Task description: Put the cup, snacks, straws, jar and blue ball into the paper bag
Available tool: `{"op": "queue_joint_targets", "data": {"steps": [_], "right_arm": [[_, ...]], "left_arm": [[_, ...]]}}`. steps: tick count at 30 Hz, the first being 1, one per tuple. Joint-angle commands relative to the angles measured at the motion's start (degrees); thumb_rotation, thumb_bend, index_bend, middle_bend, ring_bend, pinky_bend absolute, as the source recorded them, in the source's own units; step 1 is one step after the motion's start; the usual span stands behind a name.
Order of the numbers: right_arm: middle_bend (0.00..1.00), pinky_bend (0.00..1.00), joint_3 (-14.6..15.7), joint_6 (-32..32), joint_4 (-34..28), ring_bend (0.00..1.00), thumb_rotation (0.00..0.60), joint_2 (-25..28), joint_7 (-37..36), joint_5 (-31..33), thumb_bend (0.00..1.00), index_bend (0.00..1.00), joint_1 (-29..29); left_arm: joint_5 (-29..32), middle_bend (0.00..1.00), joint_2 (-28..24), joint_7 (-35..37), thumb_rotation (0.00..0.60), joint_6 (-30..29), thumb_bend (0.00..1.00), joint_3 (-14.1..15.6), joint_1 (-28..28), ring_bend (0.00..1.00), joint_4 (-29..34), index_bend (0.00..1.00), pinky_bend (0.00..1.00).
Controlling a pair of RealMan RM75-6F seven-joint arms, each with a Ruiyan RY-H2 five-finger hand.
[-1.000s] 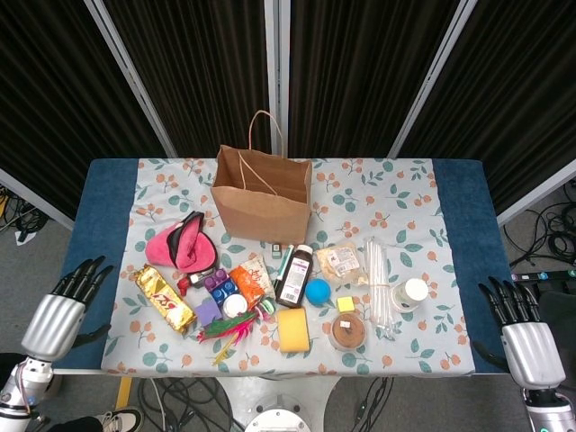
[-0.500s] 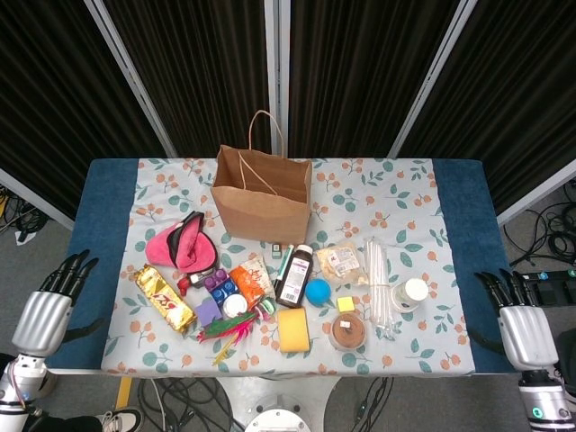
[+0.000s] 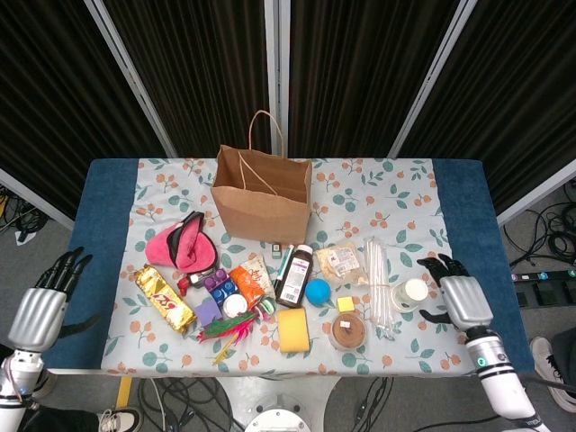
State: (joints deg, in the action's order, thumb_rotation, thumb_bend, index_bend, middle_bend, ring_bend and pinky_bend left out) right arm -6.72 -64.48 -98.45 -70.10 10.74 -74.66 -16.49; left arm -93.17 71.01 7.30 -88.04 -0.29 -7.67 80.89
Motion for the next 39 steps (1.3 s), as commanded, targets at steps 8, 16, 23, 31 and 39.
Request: {"op": "queue_joint_targets", "data": {"steps": [8, 16, 23, 31, 39], "right_arm": [[0.17, 0.23, 0.3, 1.7, -0.2, 0.09, 0.6, -2.7, 5.3, 5.5, 0.08, 0.19, -1.8], [0.2, 0.26, -0.4, 4.0, 5.4, 0.12, 0.6, -5.8, 4.8, 7.6, 0.1, 0.23, -4.2], [0.37, 0.46, -0.3, 3.5, 7.2, 0.3, 0.6, -7.8, 6.6, 8.4, 0.18, 0.42, -5.1], [0.44, 0.54, -0.9, -0.1, 4.8, 0.38, 0.6, -6.9, 6.5, 6.3, 0.22, 0.53, -5.0], [0.44, 0.54, -4.5, -6.9, -5.9, 0.39, 0.6, 1.3, 6.0, 2.7, 0.22, 0.53, -4.0]], "left_arm": [[0.9, 0.11, 0.5, 0.3, 0.6, 1.1, 0.1, -0.3, -0.5, 0.06, -0.4, 0.08, 0.22], [1.3, 0.11, 0.5, 0.8, 0.6, 2.0, 0.1, 0.0, -0.6, 0.06, -1.6, 0.08, 0.22], [1.4, 0.11, 0.4, 1.2, 0.6, 2.4, 0.1, 0.1, -0.8, 0.06, -1.6, 0.08, 0.22], [1.1, 0.11, 0.3, 1.1, 0.6, 2.1, 0.1, 0.1, -0.9, 0.06, -0.8, 0.08, 0.22], [0.7, 0.11, 0.1, 0.9, 0.6, 2.0, 0.1, 0.2, -1.1, 0.06, 0.3, 0.08, 0.22]]}}
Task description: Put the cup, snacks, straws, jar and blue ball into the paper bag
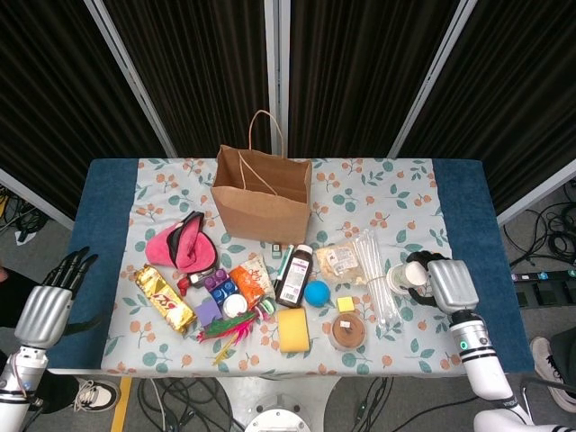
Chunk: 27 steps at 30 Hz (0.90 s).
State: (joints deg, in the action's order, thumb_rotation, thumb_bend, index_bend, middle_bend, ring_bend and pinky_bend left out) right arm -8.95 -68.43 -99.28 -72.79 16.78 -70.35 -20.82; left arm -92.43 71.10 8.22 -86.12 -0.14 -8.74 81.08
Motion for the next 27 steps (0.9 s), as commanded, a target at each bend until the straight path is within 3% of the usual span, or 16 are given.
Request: {"op": "queue_joint_targets", "data": {"steps": [1, 6, 11, 18, 22, 27], "right_arm": [[0.44, 0.54, -3.0, -3.5, -6.6, 0.39, 0.6, 5.1, 0.3, -1.7, 0.22, 0.53, 0.2], [0.44, 0.54, -8.1, -4.8, -13.8, 0.39, 0.6, 8.8, 4.4, 0.4, 0.22, 0.53, -2.6], [0.44, 0.54, -14.2, -3.8, -15.1, 0.39, 0.6, 6.9, 9.9, 5.4, 0.22, 0.53, -9.2], [0.43, 0.54, -21.8, -1.5, -6.7, 0.39, 0.6, -3.1, 15.4, 12.1, 0.23, 0.54, -23.6], [0.43, 0.54, -23.9, -2.5, -0.1, 0.39, 0.6, -10.4, 15.9, 12.1, 0.23, 0.54, -30.6], [0.43, 0.54, -24.4, -2.9, 7.0, 0.39, 0.6, -16.9, 17.5, 13.1, 0.23, 0.54, -36.9]], "left_arm": [[-0.1, 0.11, 0.0, 0.0, 0.6, 0.0, 0.1, 0.0, -0.1, 0.06, 0.1, 0.08, 0.22], [-0.2, 0.11, 0.1, 0.1, 0.6, -0.1, 0.1, 0.0, -0.1, 0.06, 0.3, 0.08, 0.22], [0.0, 0.11, -0.6, 0.2, 0.6, 0.1, 0.1, -0.1, -0.3, 0.06, 0.6, 0.08, 0.22], [0.2, 0.11, -1.6, 0.1, 0.6, 0.4, 0.1, -0.5, -0.7, 0.06, 1.0, 0.08, 0.22], [0.8, 0.11, -1.6, 0.4, 0.6, 1.0, 0.1, -0.7, -1.0, 0.06, 0.8, 0.08, 0.22], [1.3, 0.11, -1.6, 1.1, 0.6, 1.5, 0.1, -1.0, -1.3, 0.06, 0.0, 0.08, 0.22]]}}
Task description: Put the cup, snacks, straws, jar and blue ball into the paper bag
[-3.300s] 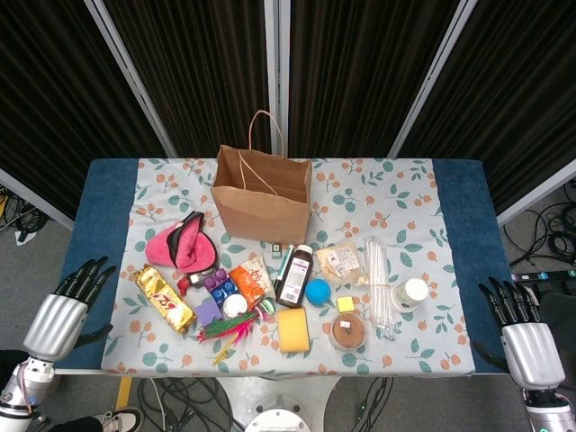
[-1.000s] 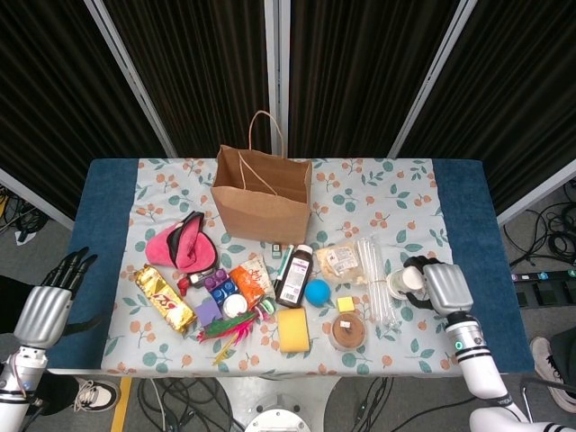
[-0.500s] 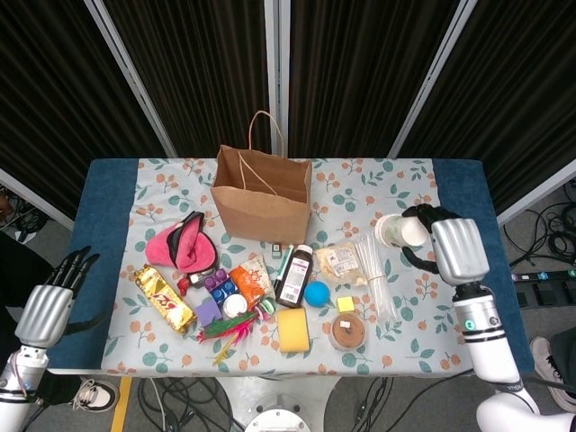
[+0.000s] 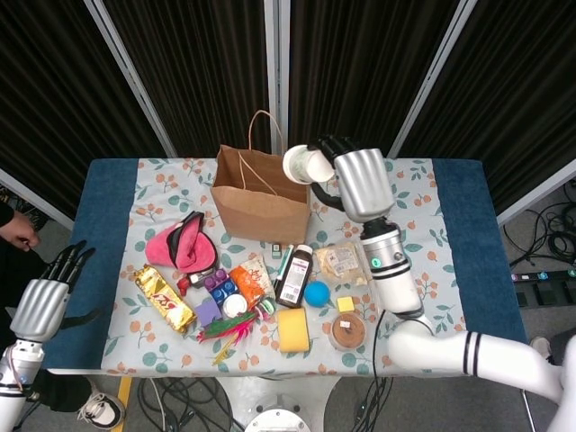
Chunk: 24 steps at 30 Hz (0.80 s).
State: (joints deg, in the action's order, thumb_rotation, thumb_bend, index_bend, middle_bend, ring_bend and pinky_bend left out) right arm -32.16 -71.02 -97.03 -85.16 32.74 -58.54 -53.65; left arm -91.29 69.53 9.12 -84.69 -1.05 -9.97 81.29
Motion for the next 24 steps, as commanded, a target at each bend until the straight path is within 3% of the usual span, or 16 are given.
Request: {"op": "queue_joint_targets", "data": {"steps": [1, 12, 17, 21, 24], "right_arm": [[0.43, 0.54, -1.0, -0.3, 5.9, 0.39, 0.6, -5.3, 1.7, 1.4, 0.23, 0.54, -4.8], [0.39, 0.51, 1.5, 2.0, 14.2, 0.36, 0.6, -10.7, 1.6, 5.5, 0.23, 0.49, -8.1], [0.2, 0.26, 2.0, 4.6, 12.9, 0.13, 0.6, -9.4, 1.2, 7.3, 0.08, 0.22, -8.2], [0.13, 0.17, 1.9, 4.3, 11.5, 0.05, 0.6, -8.1, 0.4, 7.2, 0.0, 0.13, -7.9], [0.11, 0.15, 1.8, 3.5, 10.4, 0.03, 0.6, -7.1, -0.3, 6.7, 0.0, 0.1, -7.5]], "left_arm": [[0.3, 0.11, 0.0, 0.4, 0.6, 0.2, 0.1, -0.2, -0.1, 0.06, -0.4, 0.08, 0.22], [1.4, 0.11, -0.3, 2.4, 0.6, 0.8, 0.1, -0.6, -0.3, 0.06, -2.6, 0.08, 0.22], [1.7, 0.11, -0.3, 2.7, 0.6, 0.8, 0.1, -0.7, -0.4, 0.06, -2.7, 0.08, 0.22], [1.5, 0.11, -0.2, 2.6, 0.6, 0.8, 0.1, -0.6, -0.4, 0.06, -2.7, 0.08, 0.22], [1.3, 0.11, -0.2, 2.4, 0.6, 0.8, 0.1, -0.6, -0.5, 0.06, -2.5, 0.08, 0.22]]}}
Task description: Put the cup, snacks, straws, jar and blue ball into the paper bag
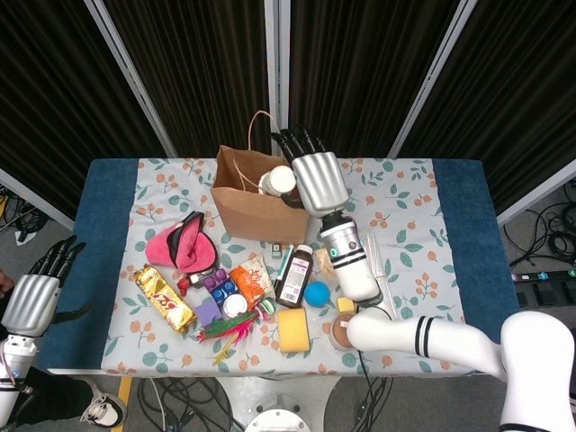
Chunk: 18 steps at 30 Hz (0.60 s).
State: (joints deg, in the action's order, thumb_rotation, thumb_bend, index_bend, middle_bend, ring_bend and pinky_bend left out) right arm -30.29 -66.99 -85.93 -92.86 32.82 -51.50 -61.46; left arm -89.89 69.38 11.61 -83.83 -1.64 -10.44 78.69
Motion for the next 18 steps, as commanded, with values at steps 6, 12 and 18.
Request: {"op": "queue_joint_targets", "data": {"steps": [6, 12, 18], "right_arm": [[0.11, 0.15, -0.3, -3.5, -5.8, 0.02, 0.6, 4.4, -2.1, -2.9, 0.0, 0.09, 2.6], [0.13, 0.15, 4.5, -8.7, -16.7, 0.03, 0.6, 16.0, -5.2, -12.7, 0.0, 0.09, 12.0], [0.14, 0.15, 17.8, -9.3, -20.0, 0.03, 0.6, 30.4, -13.7, -24.2, 0.0, 0.09, 25.7]], "left_arm": [[-0.6, 0.11, 0.0, -0.6, 0.6, -0.4, 0.1, 0.3, 0.0, 0.06, 0.6, 0.08, 0.22], [-1.7, 0.11, 0.8, -1.2, 0.6, -0.5, 0.1, 1.1, 0.0, 0.06, 0.0, 0.08, 0.22], [-2.8, 0.11, 1.9, -1.2, 0.6, -0.3, 0.1, 2.0, 0.0, 0.06, -1.3, 0.08, 0.22]]}}
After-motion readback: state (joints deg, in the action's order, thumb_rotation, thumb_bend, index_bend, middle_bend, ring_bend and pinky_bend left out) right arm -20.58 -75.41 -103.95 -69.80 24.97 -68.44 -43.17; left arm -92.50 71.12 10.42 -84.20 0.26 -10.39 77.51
